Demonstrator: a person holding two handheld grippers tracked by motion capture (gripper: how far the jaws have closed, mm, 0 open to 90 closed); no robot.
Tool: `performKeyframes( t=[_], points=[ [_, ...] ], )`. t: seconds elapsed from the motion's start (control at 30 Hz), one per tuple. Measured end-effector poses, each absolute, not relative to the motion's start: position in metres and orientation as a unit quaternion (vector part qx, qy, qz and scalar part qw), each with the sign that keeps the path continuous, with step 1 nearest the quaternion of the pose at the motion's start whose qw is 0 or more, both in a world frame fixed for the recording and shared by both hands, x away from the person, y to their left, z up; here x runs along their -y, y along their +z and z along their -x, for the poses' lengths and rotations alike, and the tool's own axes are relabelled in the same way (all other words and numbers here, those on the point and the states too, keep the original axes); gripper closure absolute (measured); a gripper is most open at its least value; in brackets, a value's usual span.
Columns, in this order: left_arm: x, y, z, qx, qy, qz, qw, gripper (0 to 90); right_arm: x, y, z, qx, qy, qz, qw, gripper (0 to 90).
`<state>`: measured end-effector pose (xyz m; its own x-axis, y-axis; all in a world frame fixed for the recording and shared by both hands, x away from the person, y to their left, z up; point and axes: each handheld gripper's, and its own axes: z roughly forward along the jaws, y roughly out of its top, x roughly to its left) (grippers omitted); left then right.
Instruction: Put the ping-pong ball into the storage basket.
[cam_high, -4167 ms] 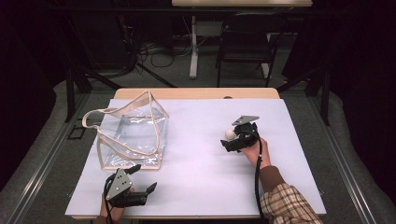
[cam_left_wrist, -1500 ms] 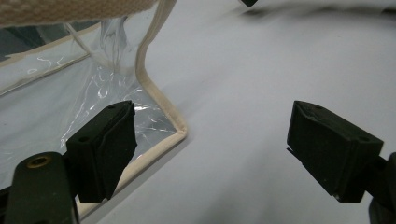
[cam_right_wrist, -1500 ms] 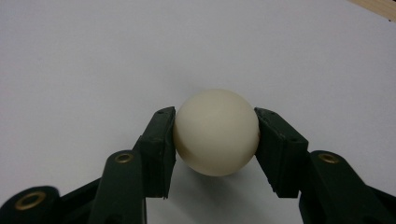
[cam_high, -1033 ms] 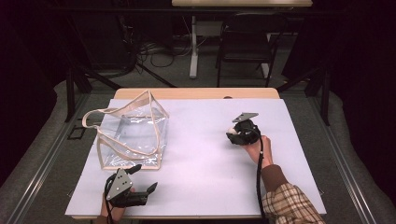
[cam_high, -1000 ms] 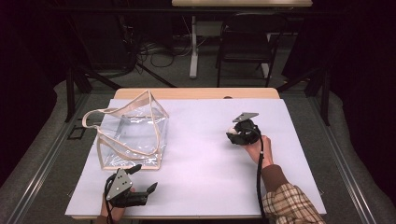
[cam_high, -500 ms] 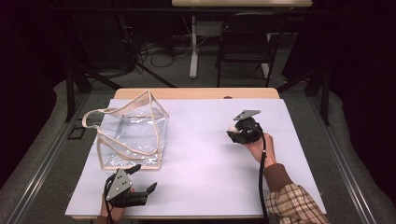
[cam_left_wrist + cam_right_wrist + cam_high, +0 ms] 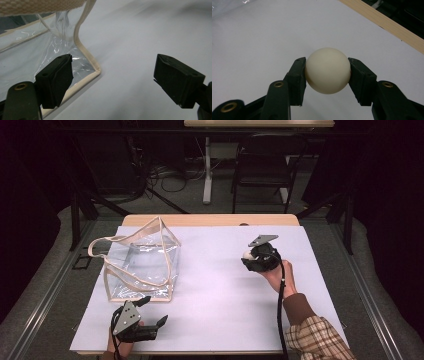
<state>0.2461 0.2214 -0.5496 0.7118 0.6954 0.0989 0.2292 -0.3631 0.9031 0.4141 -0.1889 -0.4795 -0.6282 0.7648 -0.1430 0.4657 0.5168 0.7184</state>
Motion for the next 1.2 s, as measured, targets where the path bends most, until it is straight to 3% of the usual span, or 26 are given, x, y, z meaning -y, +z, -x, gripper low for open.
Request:
performKeyframes(
  t=[1.2],
  points=[
    [-0.221,-0.549,-0.246,-0.290,0.242,-0.790,0.484,15.9,0.181,-0.442,-0.400,-0.842,0.345,-0.339,0.238,50.9]
  ],
)
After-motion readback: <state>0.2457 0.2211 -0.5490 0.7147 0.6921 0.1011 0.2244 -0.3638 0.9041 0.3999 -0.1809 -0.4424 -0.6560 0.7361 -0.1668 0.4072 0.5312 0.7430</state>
